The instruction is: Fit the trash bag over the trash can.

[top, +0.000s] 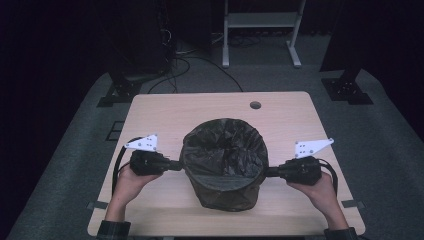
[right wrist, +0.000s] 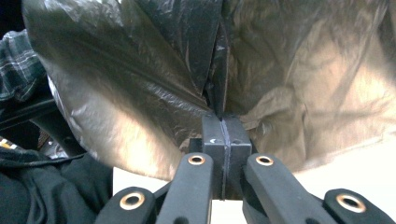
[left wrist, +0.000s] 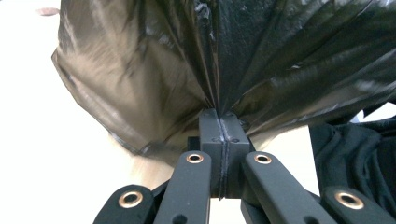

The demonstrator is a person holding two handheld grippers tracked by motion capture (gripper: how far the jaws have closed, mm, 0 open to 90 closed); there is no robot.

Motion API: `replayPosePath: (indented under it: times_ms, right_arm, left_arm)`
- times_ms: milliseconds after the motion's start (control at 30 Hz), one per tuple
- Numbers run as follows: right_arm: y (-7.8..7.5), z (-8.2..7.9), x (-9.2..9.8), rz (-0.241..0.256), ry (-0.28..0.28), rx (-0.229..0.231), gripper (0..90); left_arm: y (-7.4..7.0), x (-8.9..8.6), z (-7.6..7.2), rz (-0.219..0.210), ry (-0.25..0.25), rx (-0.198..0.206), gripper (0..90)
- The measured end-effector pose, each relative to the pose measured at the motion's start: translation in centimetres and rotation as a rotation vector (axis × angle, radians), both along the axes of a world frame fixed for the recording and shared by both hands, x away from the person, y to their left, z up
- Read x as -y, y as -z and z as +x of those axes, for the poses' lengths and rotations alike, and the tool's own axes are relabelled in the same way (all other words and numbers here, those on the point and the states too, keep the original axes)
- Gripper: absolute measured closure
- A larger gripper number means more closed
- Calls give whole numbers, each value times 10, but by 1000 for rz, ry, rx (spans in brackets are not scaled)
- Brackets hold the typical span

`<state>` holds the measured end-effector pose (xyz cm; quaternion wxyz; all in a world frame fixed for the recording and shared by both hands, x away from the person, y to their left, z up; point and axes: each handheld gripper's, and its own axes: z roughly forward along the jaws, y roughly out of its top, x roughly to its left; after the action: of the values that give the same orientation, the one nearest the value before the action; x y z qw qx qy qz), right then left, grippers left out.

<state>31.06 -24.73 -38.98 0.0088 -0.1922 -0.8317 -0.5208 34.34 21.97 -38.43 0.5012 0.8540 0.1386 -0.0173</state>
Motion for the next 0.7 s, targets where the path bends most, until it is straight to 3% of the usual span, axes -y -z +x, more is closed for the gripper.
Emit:
replayPosePath:
  times_ms: [300,433,700]
  right_arm:
    - [15,-5,-7,-13,-64,-47,900]
    - [16,-8,-7,-34,-79,-52,900]
    - [19,-13,-3,-99,-72,-60,900]
  left_arm:
    - [13,1,-5,8,58,-45,900]
    - [13,0,-7,16,61,-44,900]
    - [9,2,-16,51,119,-47,900]
